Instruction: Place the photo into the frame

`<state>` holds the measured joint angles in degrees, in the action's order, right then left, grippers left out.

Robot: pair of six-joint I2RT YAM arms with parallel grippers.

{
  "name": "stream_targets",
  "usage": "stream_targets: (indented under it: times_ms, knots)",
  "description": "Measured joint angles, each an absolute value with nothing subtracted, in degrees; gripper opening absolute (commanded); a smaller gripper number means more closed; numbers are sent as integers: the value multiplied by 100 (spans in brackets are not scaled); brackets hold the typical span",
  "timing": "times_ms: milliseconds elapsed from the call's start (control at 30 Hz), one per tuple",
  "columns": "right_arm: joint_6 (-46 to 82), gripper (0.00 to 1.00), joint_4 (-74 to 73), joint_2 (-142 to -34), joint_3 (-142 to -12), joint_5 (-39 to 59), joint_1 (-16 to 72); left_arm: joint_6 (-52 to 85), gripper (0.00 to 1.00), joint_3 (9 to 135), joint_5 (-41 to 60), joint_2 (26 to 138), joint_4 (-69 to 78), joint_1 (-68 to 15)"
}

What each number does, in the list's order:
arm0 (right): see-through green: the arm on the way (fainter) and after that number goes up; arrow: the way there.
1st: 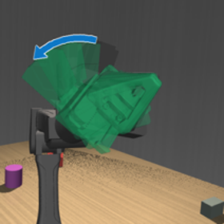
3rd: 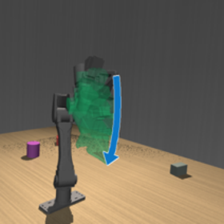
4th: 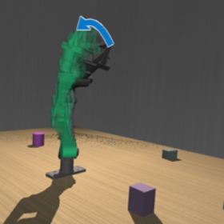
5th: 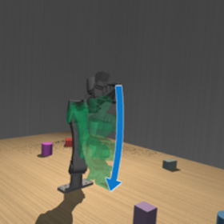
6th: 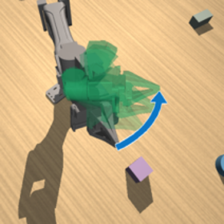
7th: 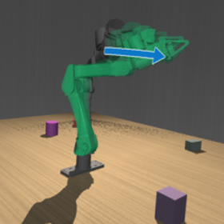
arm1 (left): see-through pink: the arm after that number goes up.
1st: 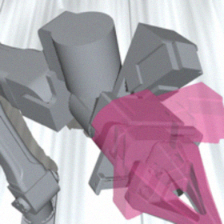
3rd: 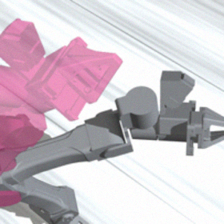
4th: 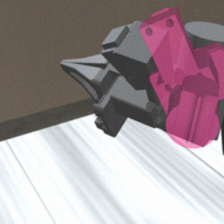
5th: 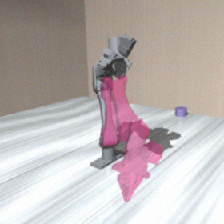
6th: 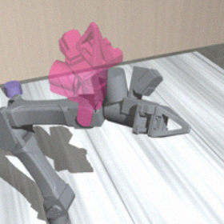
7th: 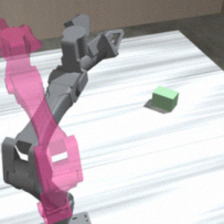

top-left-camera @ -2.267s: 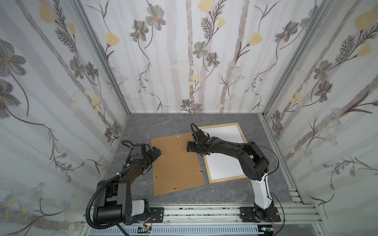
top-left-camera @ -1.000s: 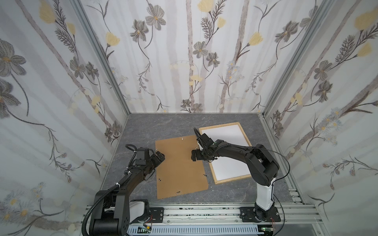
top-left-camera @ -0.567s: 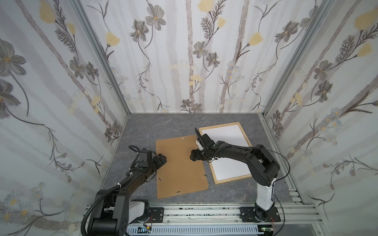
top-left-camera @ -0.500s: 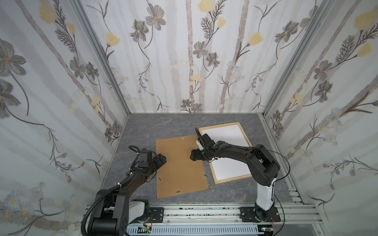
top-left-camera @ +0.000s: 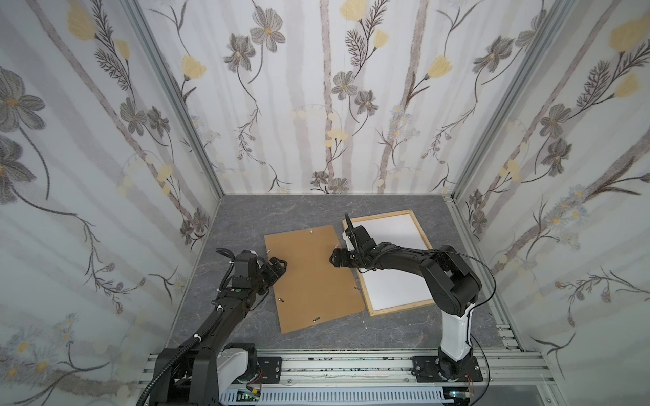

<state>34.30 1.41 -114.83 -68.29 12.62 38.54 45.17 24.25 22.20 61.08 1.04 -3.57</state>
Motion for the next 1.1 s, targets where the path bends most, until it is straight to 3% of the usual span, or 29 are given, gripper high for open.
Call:
stream_targets:
  times_ms: [567,1033,1100]
  knots:
    - [3098,80,-377,-11865,-7240,2086,3454,4812,92,2550,2814,5472,19,-174]
    - [2799,79,113,-12138,-7863,2285,3229,5317,80,2375,3369,5529,1223,-64]
    - [2851,79,200,-12164,-7918,2655,3208,5492,80,2368,3721,5557,1559,-64]
